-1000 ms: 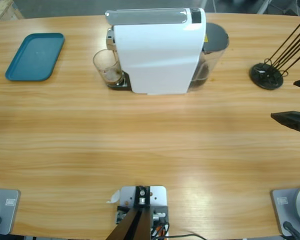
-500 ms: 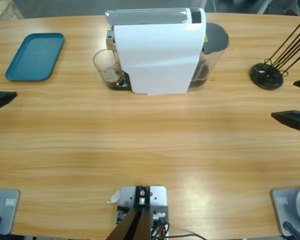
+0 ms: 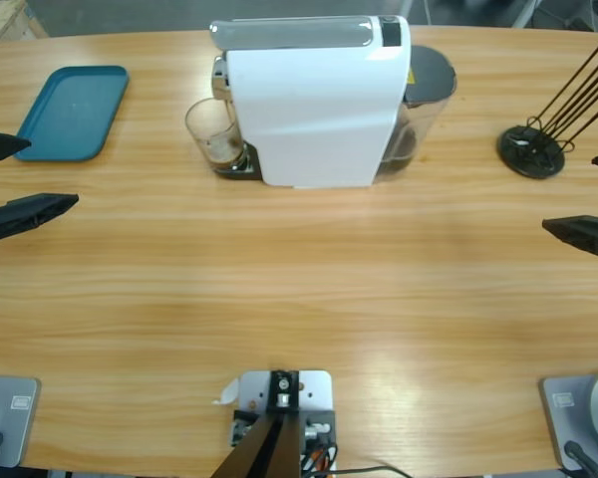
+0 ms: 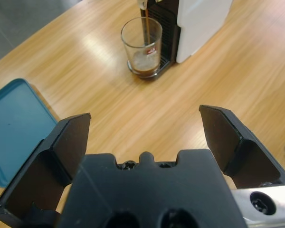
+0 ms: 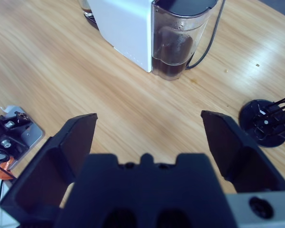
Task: Pour coffee
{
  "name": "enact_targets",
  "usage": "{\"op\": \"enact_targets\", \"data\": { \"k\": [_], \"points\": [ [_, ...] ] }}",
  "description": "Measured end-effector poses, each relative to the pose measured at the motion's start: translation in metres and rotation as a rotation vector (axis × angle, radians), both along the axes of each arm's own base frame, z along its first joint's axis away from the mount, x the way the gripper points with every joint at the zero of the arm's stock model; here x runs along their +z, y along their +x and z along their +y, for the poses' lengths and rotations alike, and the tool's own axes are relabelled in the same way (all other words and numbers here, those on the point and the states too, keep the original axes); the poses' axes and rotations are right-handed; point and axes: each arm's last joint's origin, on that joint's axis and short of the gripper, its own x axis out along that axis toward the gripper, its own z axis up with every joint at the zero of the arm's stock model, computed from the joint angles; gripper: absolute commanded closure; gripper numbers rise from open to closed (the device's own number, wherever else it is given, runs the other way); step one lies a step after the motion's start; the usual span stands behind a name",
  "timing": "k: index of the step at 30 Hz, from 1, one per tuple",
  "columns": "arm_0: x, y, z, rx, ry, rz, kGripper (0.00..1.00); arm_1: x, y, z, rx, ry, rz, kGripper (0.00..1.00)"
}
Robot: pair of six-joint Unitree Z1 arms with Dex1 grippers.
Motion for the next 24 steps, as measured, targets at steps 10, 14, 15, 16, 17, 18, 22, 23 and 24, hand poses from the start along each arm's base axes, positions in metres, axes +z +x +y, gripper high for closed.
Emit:
{"op": "enact_targets", "data": {
  "k": [10, 14, 15, 16, 17, 18, 22, 23, 24],
  "points": [
    [0.0005, -0.0001, -0.0006, -0.017, 0.002, -0.008, 0.004, 0.0003, -0.0006, -0.0005, -0.001, 0.001, -0.004, 0.013],
    [0.0006, -0.0004, -0.0011, -0.026, -0.003, -0.007, 0.004, 0.0003, -0.0006, -0.0006, -0.003, 0.000, -0.005, 0.018],
    [0.0006, -0.0005, -0.0013, -0.027, -0.003, -0.007, 0.004, 0.0003, -0.0006, -0.0006, -0.004, -0.001, -0.005, 0.018],
    [0.0006, -0.0005, -0.0013, -0.027, -0.003, -0.007, 0.004, 0.0003, -0.0006, -0.0007, -0.004, -0.001, -0.005, 0.018],
    [0.0006, -0.0005, -0.0013, -0.027, -0.003, -0.007, 0.004, 0.0003, -0.0006, -0.0007, -0.004, -0.001, -0.005, 0.018],
    [0.0006, -0.0005, -0.0013, -0.027, -0.003, -0.007, 0.004, 0.0003, -0.0006, -0.0007, -0.004, -0.001, -0.005, 0.018],
    [0.0006, -0.0007, -0.0016, -0.034, -0.006, -0.005, 0.002, 0.0003, -0.0006, -0.0007, -0.004, -0.001, -0.005, 0.018],
    [0.0006, -0.0007, -0.0016, -0.035, -0.007, -0.005, 0.001, 0.0003, -0.0006, -0.0007, -0.004, -0.001, -0.005, 0.018],
    [0.0006, -0.0008, -0.0016, -0.035, -0.007, -0.005, 0.000, 0.0003, -0.0006, -0.0007, -0.004, -0.001, -0.005, 0.018]
  ]
}}
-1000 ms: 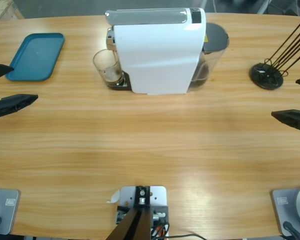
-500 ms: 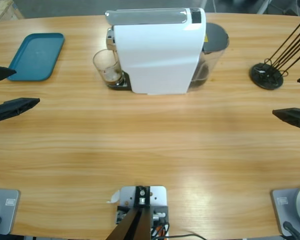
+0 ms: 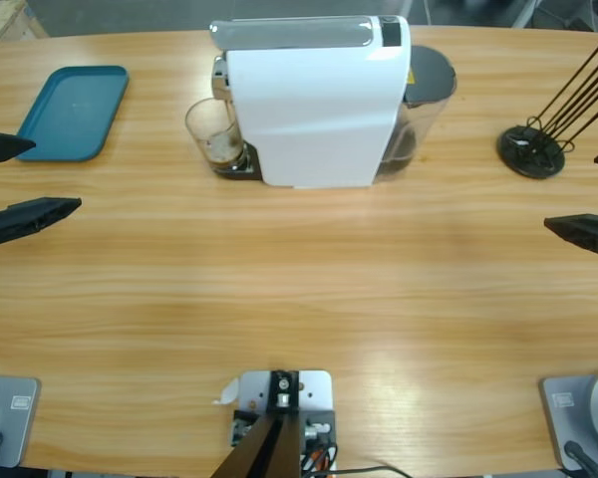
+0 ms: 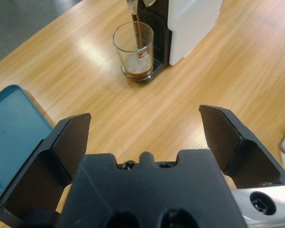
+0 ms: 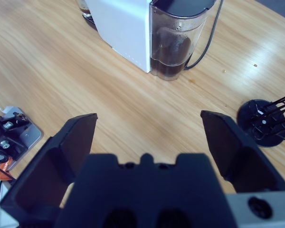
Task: Pour coffee
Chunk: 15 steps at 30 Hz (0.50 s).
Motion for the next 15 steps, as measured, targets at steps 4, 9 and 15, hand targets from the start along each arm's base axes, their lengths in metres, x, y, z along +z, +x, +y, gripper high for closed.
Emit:
{"op": "enact_targets", "data": {
  "k": [4, 9, 15],
  "points": [
    [0.0000, -0.0002, -0.0004, -0.007, -0.004, 0.003, 0.000, 0.0000, 0.0000, 0.0000, 0.000, 0.000, 0.000, 0.018],
    [-0.0015, 0.0016, -0.0015, -0.010, 0.003, 0.011, 0.000, 0.0000, 0.0000, 0.0000, 0.000, 0.000, 0.000, 0.018],
    [-0.0020, 0.0023, -0.0018, -0.011, 0.005, 0.015, 0.000, 0.0000, 0.0000, 0.0000, 0.000, 0.000, 0.000, 0.018]
  ]
}}
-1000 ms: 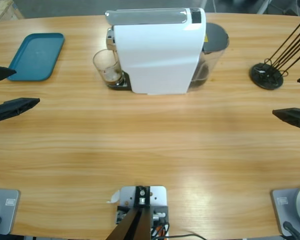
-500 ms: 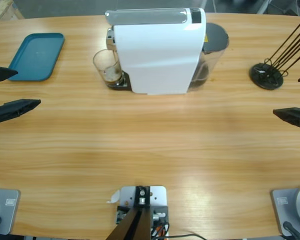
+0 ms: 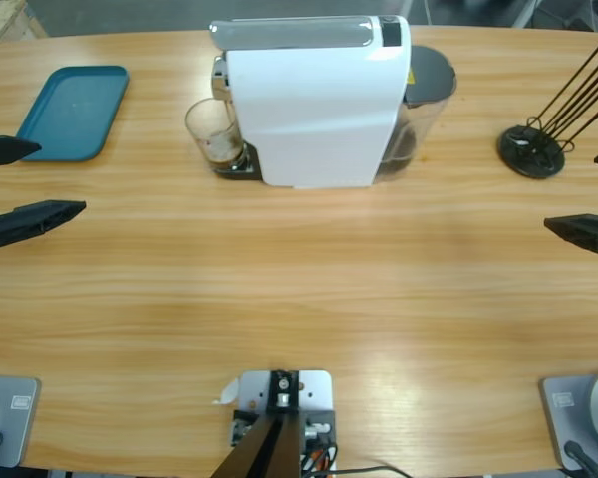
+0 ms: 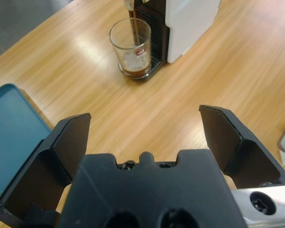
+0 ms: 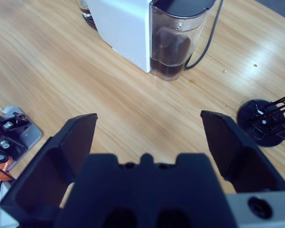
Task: Pour coffee
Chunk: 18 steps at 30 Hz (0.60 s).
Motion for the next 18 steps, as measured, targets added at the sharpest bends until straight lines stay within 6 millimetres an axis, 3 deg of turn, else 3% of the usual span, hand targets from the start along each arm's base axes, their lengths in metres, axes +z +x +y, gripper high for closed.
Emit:
{"op": "enact_targets", "data": {
  "k": [18],
  "points": [
    [-0.0011, 0.0012, -0.0008, -0.008, 0.011, 0.000, 0.000, 0.0000, 0.0000, 0.0000, 0.000, 0.000, 0.000, 0.018]
  ]
}}
